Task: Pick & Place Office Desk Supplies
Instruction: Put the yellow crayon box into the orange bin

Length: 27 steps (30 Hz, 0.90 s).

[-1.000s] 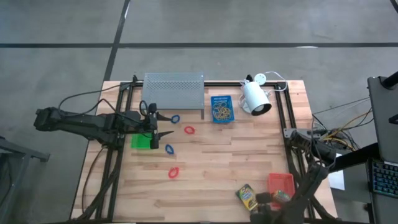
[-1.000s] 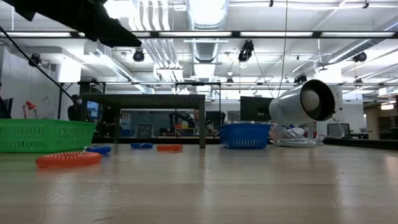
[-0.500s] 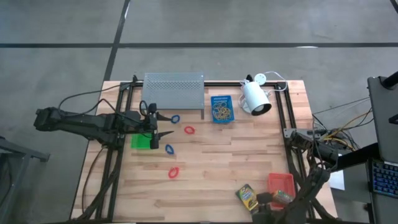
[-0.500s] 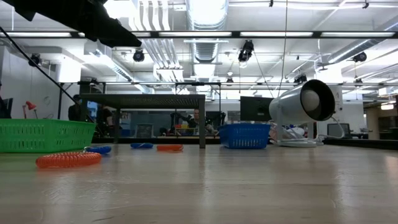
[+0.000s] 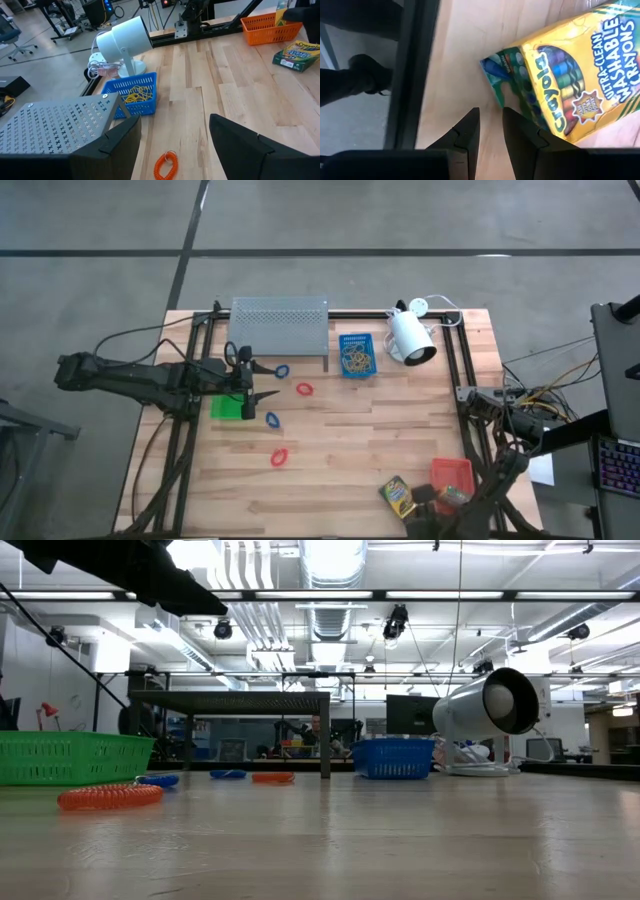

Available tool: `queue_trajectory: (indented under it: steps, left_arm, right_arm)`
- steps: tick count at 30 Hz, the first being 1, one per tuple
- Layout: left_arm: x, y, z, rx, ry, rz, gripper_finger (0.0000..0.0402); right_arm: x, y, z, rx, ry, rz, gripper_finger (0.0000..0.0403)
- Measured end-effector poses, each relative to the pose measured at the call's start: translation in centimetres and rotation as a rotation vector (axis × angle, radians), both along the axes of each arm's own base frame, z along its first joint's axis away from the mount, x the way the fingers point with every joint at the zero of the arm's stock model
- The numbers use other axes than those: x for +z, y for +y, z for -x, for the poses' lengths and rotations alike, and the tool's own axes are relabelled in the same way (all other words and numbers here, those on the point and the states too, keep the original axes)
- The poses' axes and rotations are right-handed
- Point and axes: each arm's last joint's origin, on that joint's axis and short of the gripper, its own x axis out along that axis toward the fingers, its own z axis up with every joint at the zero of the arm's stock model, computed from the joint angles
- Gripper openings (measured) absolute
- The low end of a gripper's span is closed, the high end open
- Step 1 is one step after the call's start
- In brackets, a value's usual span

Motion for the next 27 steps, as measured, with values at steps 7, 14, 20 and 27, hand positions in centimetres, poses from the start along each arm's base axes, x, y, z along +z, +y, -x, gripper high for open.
queue_trajectory:
  steps: [7,14,20,27]
  left_arm:
    - [0.0,0.0,0.0,0.0,0.0,0.0,0.0241]
    - [0.01,0.0,0.0,0.0,0.0,0.0,0.0241]
    - [0.01,0.0,0.0,0.0,0.0,0.0,0.024]
    - [0.0,0.0,0.0,0.0,0.0,0.0,0.0241]
  right_arm:
    - [-0.38,-0.42,-0.11,0.028,0.005,0.023,0.0079]
    - [-0.47,-0.57,-0.14,0.033,0.003,0.029,0.0079]
    - [-0.71,-0.75,-0.08,0.031,-0.009,0.037,0.0071]
    - [-1.05,-0.9,-0.01,0.028,-0.014,0.036,0.0056]
